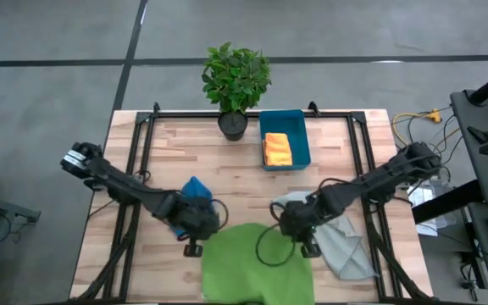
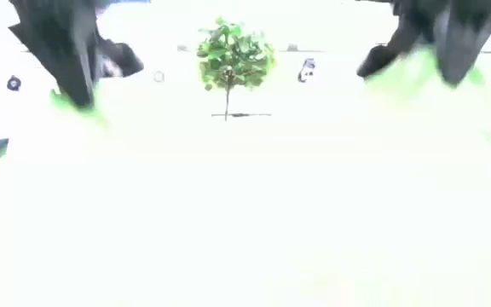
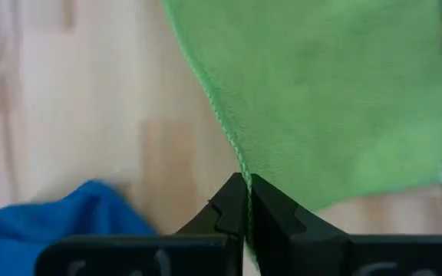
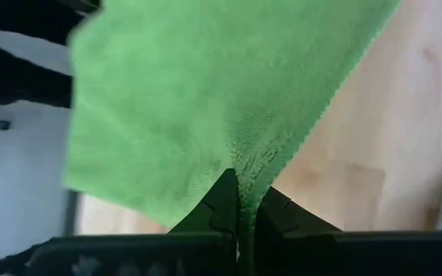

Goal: Fold microfiber towels
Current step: Fold the green microfiber towel

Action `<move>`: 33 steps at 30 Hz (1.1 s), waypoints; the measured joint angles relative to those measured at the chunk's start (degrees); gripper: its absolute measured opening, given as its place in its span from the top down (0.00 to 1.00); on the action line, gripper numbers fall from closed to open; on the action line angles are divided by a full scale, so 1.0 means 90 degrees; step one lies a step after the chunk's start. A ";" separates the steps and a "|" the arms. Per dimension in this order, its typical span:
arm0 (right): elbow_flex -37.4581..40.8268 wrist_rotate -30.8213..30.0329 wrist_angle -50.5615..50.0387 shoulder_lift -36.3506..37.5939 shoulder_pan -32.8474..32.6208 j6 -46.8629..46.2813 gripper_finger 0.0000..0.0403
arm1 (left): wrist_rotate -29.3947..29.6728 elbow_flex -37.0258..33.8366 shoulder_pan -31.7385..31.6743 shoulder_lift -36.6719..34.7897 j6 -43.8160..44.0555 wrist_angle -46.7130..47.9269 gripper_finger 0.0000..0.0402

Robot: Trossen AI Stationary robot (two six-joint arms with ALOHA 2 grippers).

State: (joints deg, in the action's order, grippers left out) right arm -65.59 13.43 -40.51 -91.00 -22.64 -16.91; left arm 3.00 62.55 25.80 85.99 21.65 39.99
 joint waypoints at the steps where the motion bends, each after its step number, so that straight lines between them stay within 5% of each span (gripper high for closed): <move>1: 0.0177 0.0000 0.0124 -0.0002 0.0106 0.0000 0.98 | 0.0083 -0.0140 -0.0093 0.0077 -0.0006 -0.0051 1.00; 12: 0.1529 -0.0467 0.1382 -0.0002 0.0852 0.0007 0.98 | 0.0180 -0.1578 -0.0953 0.0381 -0.0464 -0.2075 1.00; 26: 0.1851 -0.0835 0.1390 -0.0002 0.1334 -0.0008 0.98 | 0.0187 -0.2184 -0.1671 0.0404 -0.0450 -0.2219 1.00; 33: 0.1725 -0.0951 0.1338 0.0003 0.1527 -0.0254 0.87 | 0.0461 -0.2198 -0.1820 0.0371 -0.0783 -0.2227 0.95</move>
State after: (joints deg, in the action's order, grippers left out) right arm -50.07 4.87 -28.47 -90.97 -8.90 -19.19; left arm 7.15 42.77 9.42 89.33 14.60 19.95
